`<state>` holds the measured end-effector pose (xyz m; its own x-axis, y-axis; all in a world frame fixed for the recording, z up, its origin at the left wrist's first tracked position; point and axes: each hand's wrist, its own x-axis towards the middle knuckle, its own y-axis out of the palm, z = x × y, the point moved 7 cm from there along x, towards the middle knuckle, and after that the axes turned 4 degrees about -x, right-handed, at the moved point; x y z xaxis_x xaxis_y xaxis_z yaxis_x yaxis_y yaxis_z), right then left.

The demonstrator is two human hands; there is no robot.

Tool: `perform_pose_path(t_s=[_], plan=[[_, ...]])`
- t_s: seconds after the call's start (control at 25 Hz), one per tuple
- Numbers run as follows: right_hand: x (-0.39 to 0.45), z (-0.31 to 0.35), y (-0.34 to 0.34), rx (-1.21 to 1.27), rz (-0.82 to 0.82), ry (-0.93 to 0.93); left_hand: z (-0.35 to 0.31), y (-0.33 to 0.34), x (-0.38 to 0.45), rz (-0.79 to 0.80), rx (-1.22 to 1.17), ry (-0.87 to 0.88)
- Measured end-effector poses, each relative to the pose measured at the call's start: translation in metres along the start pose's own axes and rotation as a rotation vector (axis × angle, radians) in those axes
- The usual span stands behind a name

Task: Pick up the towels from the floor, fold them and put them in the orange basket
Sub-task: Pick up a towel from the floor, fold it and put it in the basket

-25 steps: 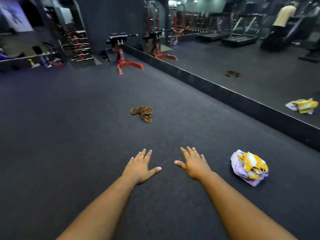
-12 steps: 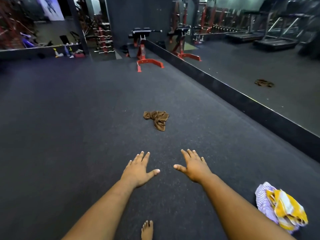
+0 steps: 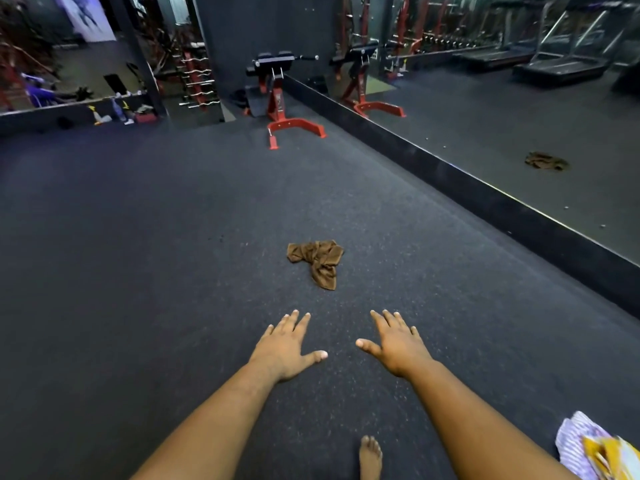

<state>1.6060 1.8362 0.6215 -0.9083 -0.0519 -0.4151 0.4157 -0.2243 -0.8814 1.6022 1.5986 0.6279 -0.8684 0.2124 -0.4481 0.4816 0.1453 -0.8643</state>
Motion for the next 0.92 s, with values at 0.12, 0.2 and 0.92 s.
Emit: perform_pose_path(t_s=[0.12, 0.2, 0.92], plan=[[0.073, -0.012, -0.021, 0.009, 0.008, -0.018, 0.003, -0.025, 0.067, -0.013, -0.03, -0.027], [0.121, -0.018, -0.04, 0.005, 0.014, -0.044, 0.001, -0.043, 0.106, -0.023, -0.04, -0.048], [0.506, 0.014, -0.122, 0.05, 0.152, -0.012, 0.105, -0.162, 0.461, 0.108, -0.176, -0.138]])
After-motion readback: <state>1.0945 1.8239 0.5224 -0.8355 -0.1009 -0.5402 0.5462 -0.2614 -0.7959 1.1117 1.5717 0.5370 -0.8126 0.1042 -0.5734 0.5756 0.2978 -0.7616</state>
